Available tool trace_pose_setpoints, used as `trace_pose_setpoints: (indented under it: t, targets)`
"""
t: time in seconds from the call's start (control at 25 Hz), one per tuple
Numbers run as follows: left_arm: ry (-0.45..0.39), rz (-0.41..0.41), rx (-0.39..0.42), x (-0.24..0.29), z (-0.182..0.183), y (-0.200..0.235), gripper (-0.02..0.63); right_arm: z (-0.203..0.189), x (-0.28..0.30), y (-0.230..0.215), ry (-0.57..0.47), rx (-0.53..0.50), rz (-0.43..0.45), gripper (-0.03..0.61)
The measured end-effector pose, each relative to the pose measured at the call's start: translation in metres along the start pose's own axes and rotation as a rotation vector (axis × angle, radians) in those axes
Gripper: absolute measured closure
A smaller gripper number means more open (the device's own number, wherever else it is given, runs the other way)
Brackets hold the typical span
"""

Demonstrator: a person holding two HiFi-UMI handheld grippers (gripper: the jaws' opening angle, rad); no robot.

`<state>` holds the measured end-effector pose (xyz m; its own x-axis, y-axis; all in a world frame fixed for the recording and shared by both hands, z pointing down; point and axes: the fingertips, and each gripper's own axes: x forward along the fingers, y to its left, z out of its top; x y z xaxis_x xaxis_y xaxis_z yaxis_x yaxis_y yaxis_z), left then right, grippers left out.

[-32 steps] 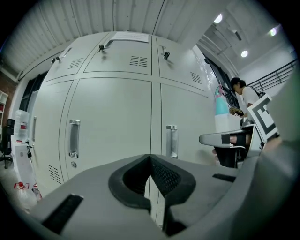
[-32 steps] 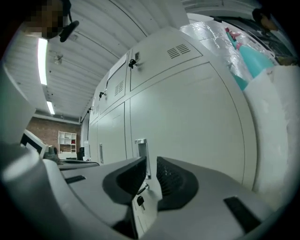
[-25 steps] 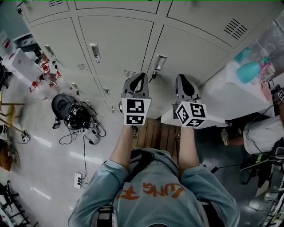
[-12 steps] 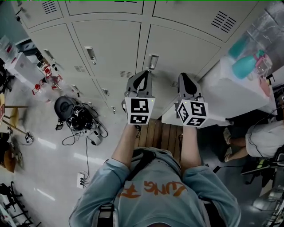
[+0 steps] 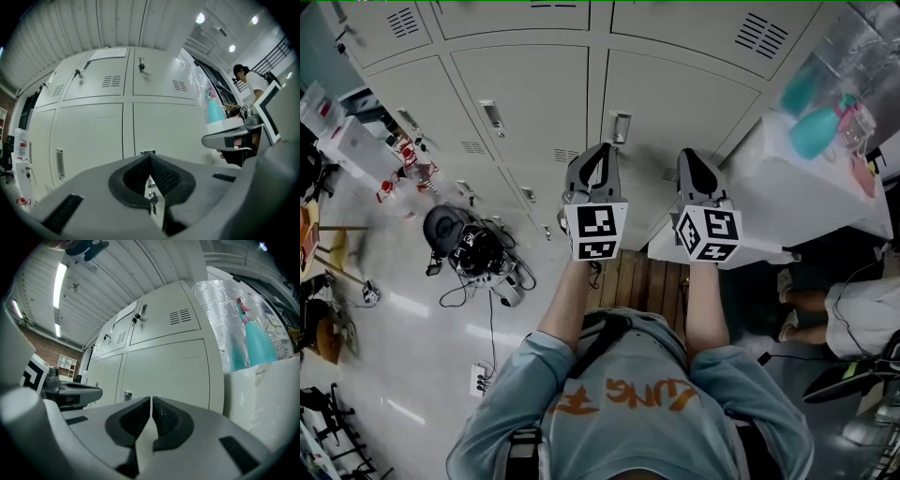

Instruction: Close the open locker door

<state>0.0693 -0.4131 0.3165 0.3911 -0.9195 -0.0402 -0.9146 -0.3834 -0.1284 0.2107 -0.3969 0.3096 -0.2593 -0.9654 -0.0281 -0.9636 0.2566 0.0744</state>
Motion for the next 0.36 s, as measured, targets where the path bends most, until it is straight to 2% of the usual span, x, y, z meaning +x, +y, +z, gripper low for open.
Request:
trace_pose_setpoints:
  t: [0.36]
  targets:
    - [0.004,-0.026,0.006,0.0012,0.0032,-0.0058,0.592,0.0048,-0.0002,-0.0005,-0.012,0.000,0.005,0.549]
